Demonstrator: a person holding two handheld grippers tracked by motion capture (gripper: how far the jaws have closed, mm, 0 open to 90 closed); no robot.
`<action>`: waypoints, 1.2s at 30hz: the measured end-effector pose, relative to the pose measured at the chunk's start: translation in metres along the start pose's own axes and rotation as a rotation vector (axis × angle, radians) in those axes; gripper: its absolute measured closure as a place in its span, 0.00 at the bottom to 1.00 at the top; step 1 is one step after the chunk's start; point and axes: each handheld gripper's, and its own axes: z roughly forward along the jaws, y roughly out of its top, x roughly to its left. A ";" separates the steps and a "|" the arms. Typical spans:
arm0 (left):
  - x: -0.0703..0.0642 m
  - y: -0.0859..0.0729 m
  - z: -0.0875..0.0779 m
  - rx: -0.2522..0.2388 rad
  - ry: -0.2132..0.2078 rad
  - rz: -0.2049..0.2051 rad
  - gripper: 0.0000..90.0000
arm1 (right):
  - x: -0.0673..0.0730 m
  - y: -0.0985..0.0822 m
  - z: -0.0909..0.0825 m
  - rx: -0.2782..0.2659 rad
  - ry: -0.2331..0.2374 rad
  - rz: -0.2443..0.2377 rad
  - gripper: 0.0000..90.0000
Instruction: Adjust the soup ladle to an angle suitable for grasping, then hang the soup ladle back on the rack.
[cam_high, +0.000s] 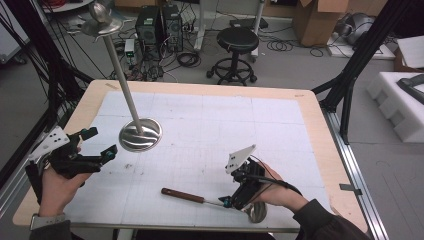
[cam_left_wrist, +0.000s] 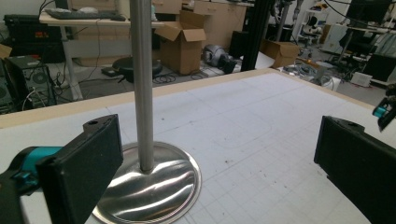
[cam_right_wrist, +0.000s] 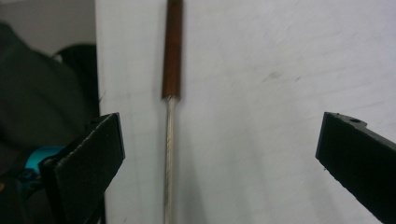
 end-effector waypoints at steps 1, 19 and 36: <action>0.000 0.000 0.000 0.000 0.000 0.000 0.02 | 0.003 -0.001 0.001 0.019 -0.002 -0.002 0.00; 0.000 -0.001 0.002 -0.002 -0.012 -0.005 0.02 | 0.019 -0.007 0.020 0.174 0.003 -0.033 0.00; 0.002 -0.001 0.006 0.001 -0.019 -0.011 0.02 | 0.021 -0.010 0.037 0.345 0.009 -0.044 0.34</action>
